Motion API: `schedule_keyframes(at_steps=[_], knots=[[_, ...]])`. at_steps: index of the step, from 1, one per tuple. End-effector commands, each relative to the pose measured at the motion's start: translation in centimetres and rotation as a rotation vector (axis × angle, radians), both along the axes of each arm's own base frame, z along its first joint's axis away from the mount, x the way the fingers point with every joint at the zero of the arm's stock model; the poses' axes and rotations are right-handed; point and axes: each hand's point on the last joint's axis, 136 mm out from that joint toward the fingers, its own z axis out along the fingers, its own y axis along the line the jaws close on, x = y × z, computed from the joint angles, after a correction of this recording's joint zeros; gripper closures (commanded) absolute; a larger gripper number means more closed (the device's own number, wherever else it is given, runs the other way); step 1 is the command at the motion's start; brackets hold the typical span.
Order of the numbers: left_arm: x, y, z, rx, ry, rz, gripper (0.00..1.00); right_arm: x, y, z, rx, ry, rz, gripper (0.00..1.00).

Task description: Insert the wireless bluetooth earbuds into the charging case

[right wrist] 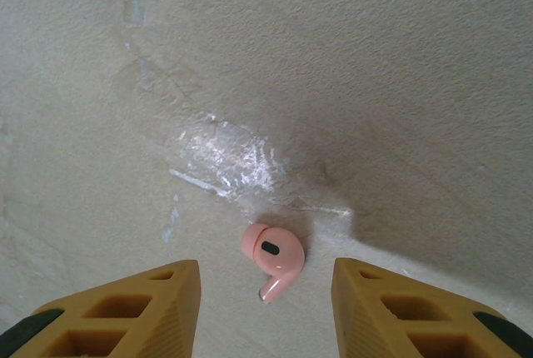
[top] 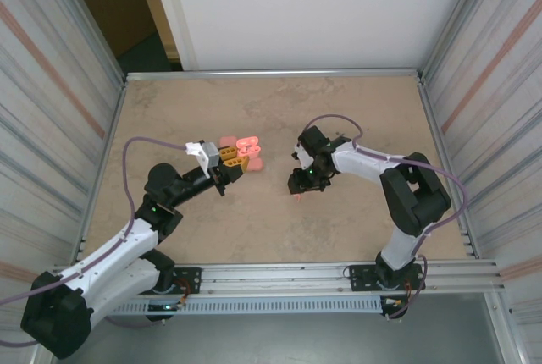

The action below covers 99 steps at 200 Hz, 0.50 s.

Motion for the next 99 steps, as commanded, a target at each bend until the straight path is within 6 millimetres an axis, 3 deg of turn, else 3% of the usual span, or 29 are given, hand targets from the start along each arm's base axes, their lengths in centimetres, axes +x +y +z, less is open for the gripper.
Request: schedule_keyframes(at_steps=[1,99], knots=[[-0.2,-0.1,0.6,-0.003,-0.03,-0.004,1.0,0.4,0.4,-0.1,0.01,0.01,0.001,0.56],[-0.2,0.0,0.6,0.0,-0.027,-0.002,1.0,0.5,0.6,-1.4,0.005,0.034,0.0,0.6]])
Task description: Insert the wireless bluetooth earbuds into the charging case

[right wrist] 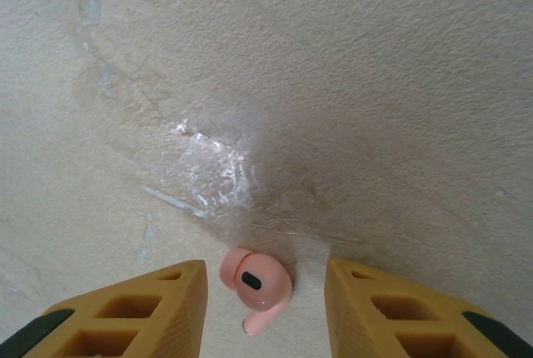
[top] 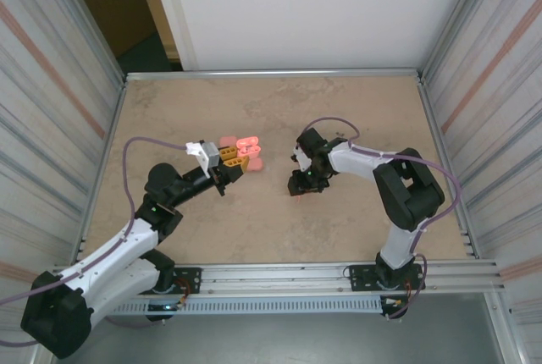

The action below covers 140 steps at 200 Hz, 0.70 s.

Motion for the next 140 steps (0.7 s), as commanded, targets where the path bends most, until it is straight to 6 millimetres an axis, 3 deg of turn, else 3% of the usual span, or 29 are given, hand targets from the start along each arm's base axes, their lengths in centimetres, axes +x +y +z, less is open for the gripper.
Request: schedule_keyframes(at_steps=[1,82,140], knots=[[-0.23,-0.04,0.57,-0.001,-0.027,-0.002,1.0,0.52,0.53,0.13,0.019,0.006,-0.002,0.6],[-0.25,0.0,0.5,0.001,-0.025,0.0,1.0,0.19,0.43,-0.74,0.001,0.028,0.001,0.7],[-0.24,0.01,0.49,0.001,-0.024,0.002,1.0,0.19,0.19,0.11,-0.001,0.006,0.003,0.8]])
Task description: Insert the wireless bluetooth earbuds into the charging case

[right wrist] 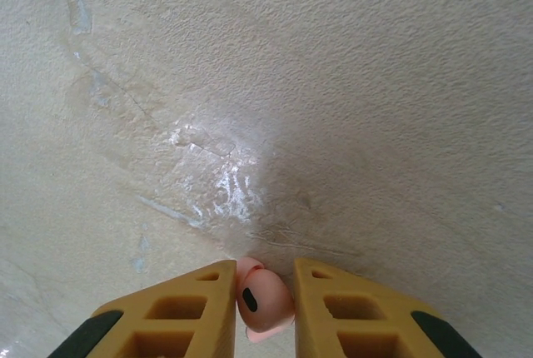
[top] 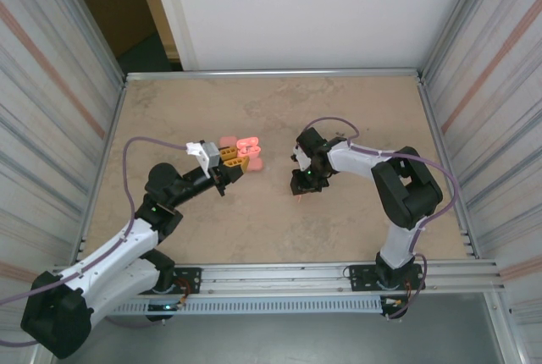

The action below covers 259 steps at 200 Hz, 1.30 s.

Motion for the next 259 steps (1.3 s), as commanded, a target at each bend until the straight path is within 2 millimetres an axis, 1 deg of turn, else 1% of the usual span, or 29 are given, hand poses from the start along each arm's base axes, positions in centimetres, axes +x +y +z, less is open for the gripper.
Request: schedule_keyframes(at_steps=[1,17,65,106,149,197,229,259], knots=[[-0.3,0.0,0.7,-0.003,-0.032,0.001,1.0,-0.1,0.1,0.3,-0.002,-0.003,0.008,0.8],[-0.3,0.0,0.6,-0.002,-0.032,0.002,1.0,0.1,0.0,0.9,0.0,-0.023,0.011,0.8],[-0.2,0.1,0.6,-0.004,-0.029,0.003,1.0,0.5,0.0,3.7,0.027,-0.11,0.035,0.8],[-0.1,-0.1,0.4,-0.01,-0.021,-0.003,1.0,0.8,0.0,6.7,0.069,-0.204,0.065,0.81],[0.0,-0.5,0.2,-0.023,-0.006,-0.024,1.0,0.6,0.2,11.2,0.139,-0.328,0.114,0.81],[0.2,-1.2,0.1,-0.033,0.007,-0.052,1.0,0.3,0.8,17.1,0.258,-0.485,0.16,0.81],[0.2,-1.6,0.6,-0.038,0.0,-0.07,1.0,-0.1,1.6,21.2,0.361,-0.593,0.194,0.8],[-0.1,-2.0,0.8,-0.041,-0.012,-0.099,1.0,-0.3,1.8,24.9,0.431,-0.69,0.203,0.81]])
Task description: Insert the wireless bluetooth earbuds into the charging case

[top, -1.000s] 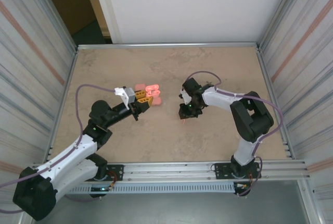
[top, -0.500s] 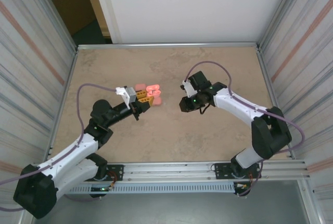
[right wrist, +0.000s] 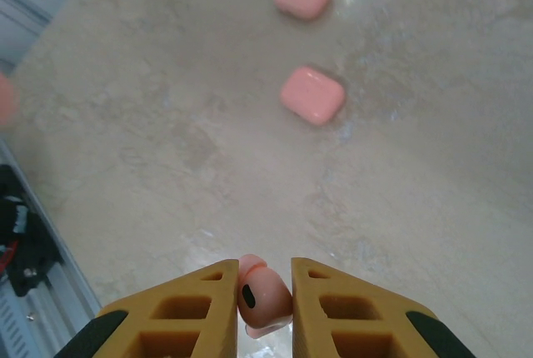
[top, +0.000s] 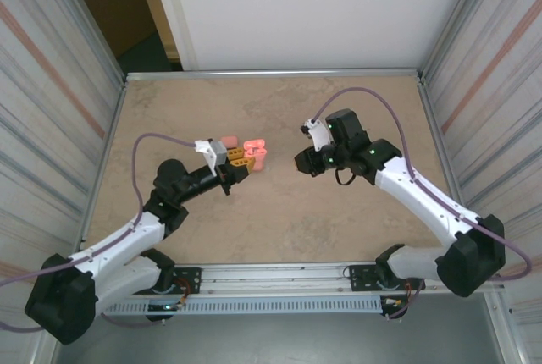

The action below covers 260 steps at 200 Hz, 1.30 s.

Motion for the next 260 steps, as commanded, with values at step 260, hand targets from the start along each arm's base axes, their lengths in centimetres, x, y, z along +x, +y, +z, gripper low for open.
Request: schedule_keyframes(at_steps=[260], knots=[[-1.9,-2.4,3.8,-0.071,-0.099,-0.173,1.0,-2.1,6.2,11.0,0.216,-0.369,0.3,0.8]])
